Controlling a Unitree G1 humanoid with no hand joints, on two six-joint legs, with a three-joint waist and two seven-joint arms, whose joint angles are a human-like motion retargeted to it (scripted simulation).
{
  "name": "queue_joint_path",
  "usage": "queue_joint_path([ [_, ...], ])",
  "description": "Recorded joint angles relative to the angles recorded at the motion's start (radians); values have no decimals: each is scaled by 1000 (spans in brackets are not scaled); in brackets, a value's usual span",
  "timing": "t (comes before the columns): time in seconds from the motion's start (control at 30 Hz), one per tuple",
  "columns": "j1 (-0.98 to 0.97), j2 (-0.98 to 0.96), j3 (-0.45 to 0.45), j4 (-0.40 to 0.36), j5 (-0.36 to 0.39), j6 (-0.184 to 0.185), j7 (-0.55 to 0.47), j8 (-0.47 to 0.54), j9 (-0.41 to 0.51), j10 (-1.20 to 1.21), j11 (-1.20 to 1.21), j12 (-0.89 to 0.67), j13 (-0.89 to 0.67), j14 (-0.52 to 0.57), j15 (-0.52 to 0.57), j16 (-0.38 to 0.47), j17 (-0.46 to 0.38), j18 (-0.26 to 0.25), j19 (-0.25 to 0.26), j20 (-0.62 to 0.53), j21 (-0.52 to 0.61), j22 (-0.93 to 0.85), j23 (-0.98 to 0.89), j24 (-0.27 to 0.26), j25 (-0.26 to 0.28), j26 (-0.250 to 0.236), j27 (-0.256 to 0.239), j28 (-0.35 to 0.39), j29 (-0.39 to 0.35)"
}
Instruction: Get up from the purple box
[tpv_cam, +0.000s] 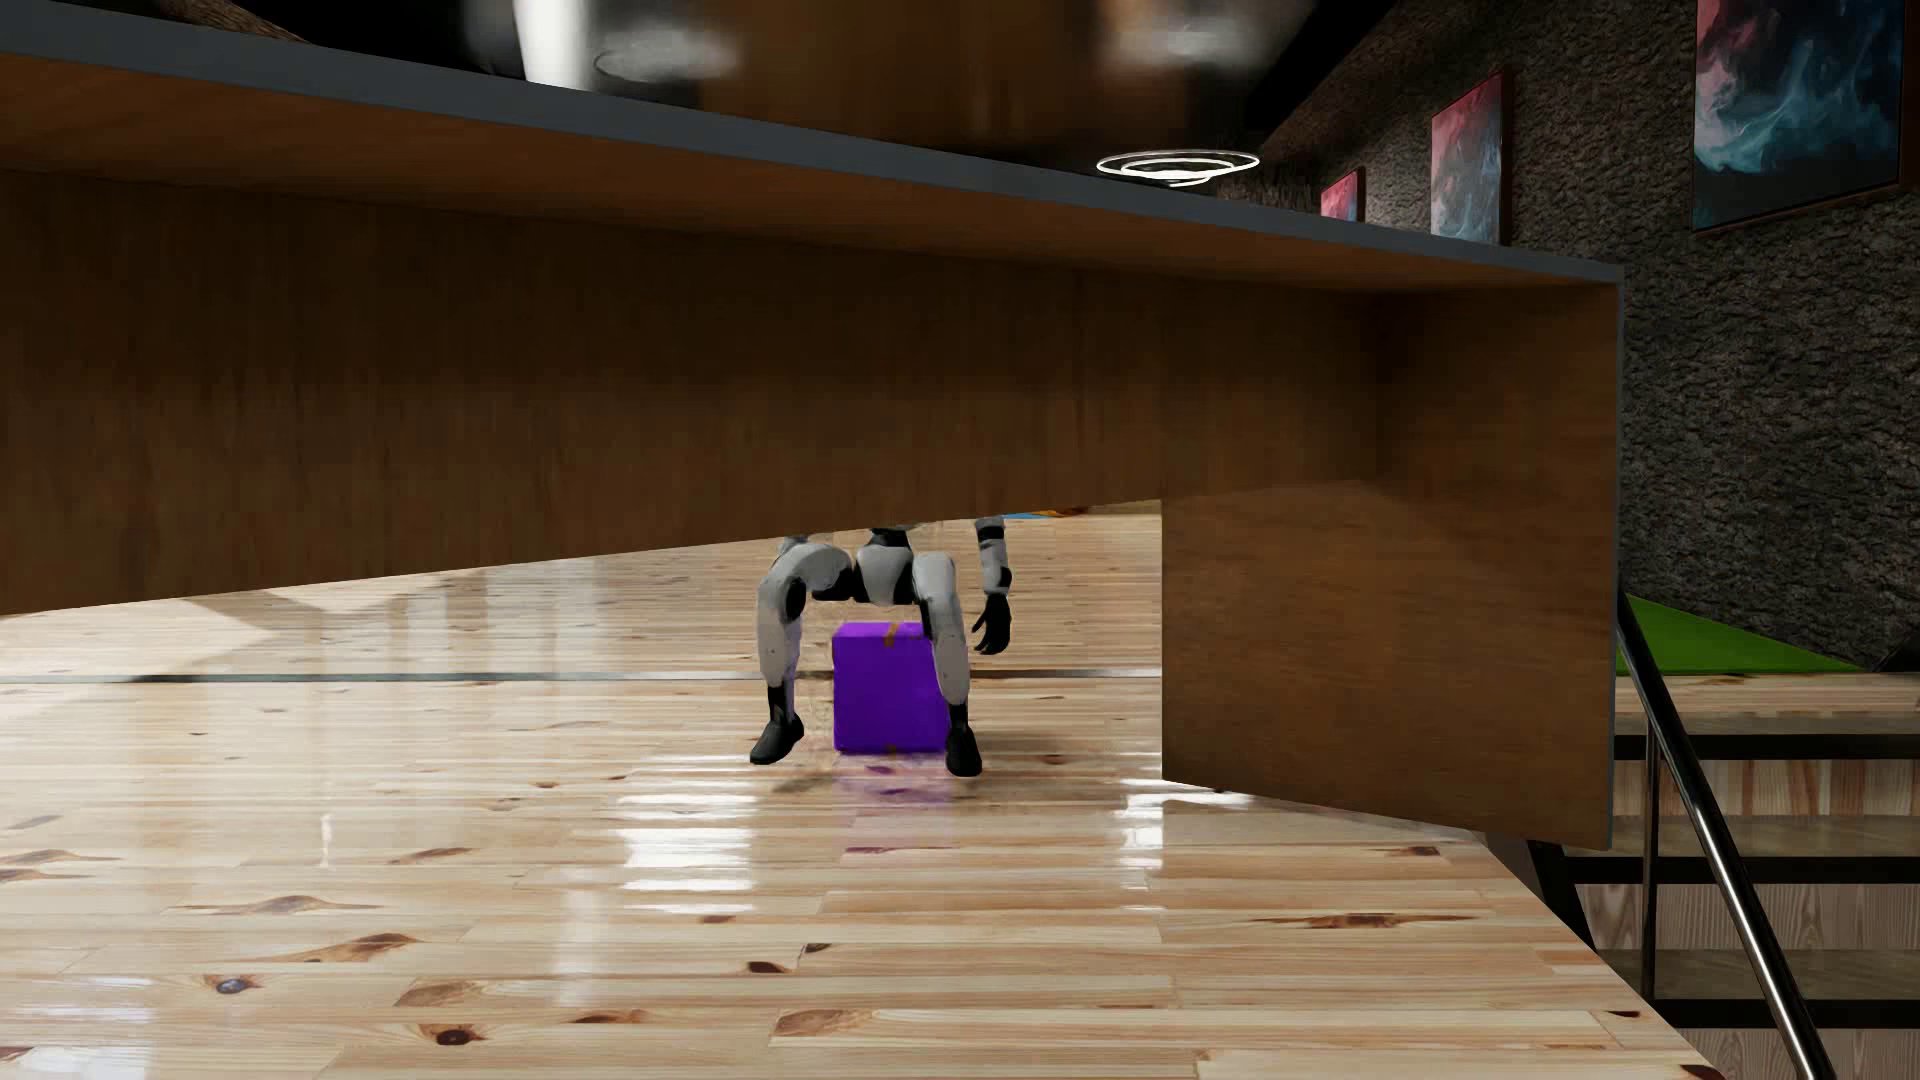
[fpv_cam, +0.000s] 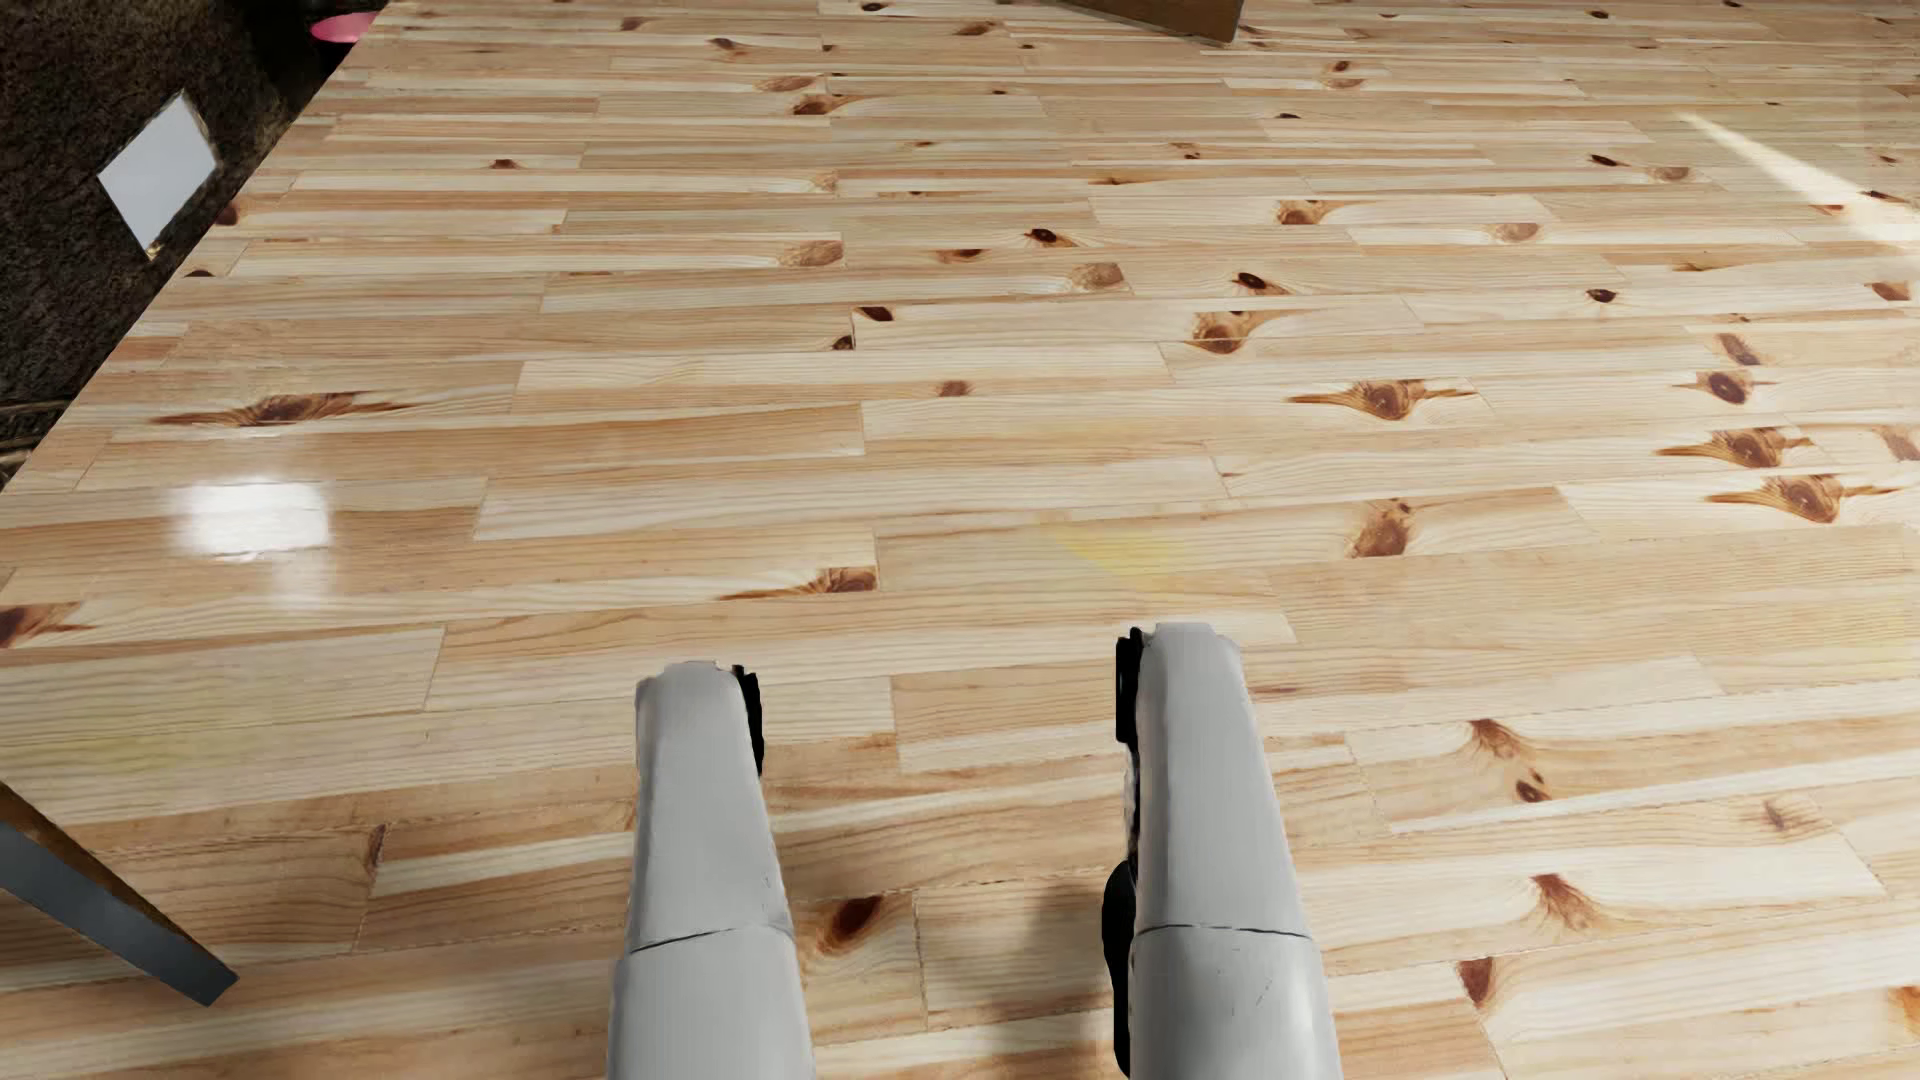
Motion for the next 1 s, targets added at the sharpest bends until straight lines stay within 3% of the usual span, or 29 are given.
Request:
queue_joint_path([
  [0.07,1,6,-1,1,5,-1,-2,-1,-2,1,-2,32,28,1,3,-6,10,1,-1,18,-4,-59,-40,-22,-8,-6,-6,-7,26],
  [0.17,6,18,-1,2,13,-1,-5,0,-3,2,-6,31,23,3,6,8,17,3,-1,-4,16,-135,-88,-1,-16,-31,-18,-36,45],
  [0.23,8,23,1,-2,16,-5,-5,-1,-3,1,-8,-2,-4,5,8,13,20,6,-5,-33,35,-139,-90,28,-11,-42,-22,-18,21],
  [0.43,17,36,6,-3,20,-10,-8,-3,17,3,-9,-77,-62,-1,7,15,7,6,-9,-62,75,-97,-110,14,7,-26,-20,40,-9],
  [0.63,-27,0,10,-13,9,-10,-15,-2,73,8,-9,-100,-105,-38,-1,23,9,14,4,-59,74,-102,-128,9,25,-24,-16,44,-20],
  [0.73,-89,-60,12,-23,-3,-9,-27,4,100,16,0,-59,-106,-49,-13,56,-15,11,15,-5,54,-239,-215,-24,39,-27,-16,7,-8],
  [0.8,-152,-122,13,-31,-13,-7,-39,14,108,26,12,11,-78,-53,-24,106,-52,4,28,59,8,-447,-348,-54,90,-34,-20,20,-43],
  [0.87,-220,-188,16,-46,-29,0,-51,26,114,39,29,93,-22,-52,-35,165,-99,3,46,116,-61,-721,-564,-69,175,-50,-30,94,-146],
  [0.9,-258,-222,17,-54,-40,4,-57,32,118,45,37,118,3,-43,-40,197,-122,2,57,127,-98,-856,-695,-78,216,-57,-49,176,-228],
  [0.93,-294,-256,18,-57,-49,10,-64,38,124,51,45,130,20,-34,-44,229,-147,-4,68,134,-127,-983,-838,-46,237,-66,-77,284,-322],
  [1.0,-361,-320,17,-60,-59,23,-74,49,151,64,57,106,3,-35,-54,314,-224,-10,89,117,-157,-1179,-1116,-17,251,-99,-146,508,-495],
])
